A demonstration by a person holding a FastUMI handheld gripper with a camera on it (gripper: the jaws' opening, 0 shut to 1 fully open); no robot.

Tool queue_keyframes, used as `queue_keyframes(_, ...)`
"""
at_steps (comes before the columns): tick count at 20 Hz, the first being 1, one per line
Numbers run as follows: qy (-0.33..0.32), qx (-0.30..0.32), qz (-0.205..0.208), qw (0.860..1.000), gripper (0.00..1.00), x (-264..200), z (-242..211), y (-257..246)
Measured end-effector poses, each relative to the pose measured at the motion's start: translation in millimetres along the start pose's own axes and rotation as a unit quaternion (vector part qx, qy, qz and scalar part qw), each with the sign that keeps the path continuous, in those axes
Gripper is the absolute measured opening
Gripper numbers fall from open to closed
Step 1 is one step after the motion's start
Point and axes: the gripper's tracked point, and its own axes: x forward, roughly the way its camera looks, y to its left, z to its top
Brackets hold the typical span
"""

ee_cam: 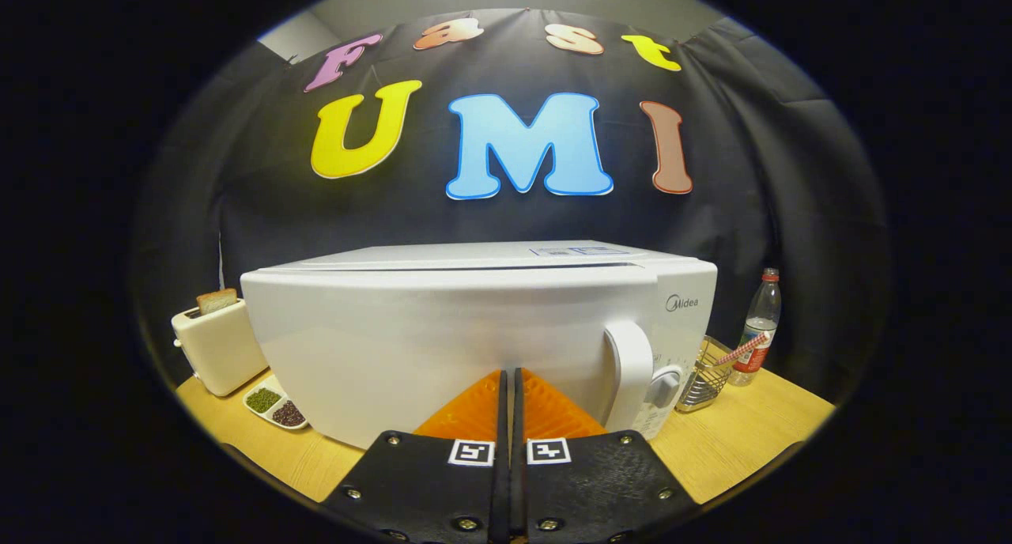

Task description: Open the microwave, put the food inside, and close the microwave door.

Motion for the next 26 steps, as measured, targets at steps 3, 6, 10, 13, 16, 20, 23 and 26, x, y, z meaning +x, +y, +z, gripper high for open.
queue_keyframes(3,-0.022,-0.038,-0.017,0.999,0.01,0.5,1.5,1.3)
queue_keyframes(6,-0.033,-0.057,-0.022,0.998,0.02,13.2,1.0,0.6)
queue_keyframes(10,-0.034,-0.070,-0.033,0.996,0.06,10.4,1.9,1.1)
queue_keyframes(13,-0.023,-0.041,-0.008,0.999,0.05,10.2,3.0,1.7)
queue_keyframes(16,-0.017,-0.042,-0.006,0.999,0.05,10.2,3.2,0.9)
queue_keyframes(20,-0.008,-0.057,-0.012,0.998,0.13,7.2,0.5,-0.4)
queue_keyframes(23,0.026,-0.024,0.020,0.999,0.17,-16.9,1.8,7.3)
queue_keyframes(26,0.010,0.007,0.041,0.999,0.17,-61.4,38.4,11.6)
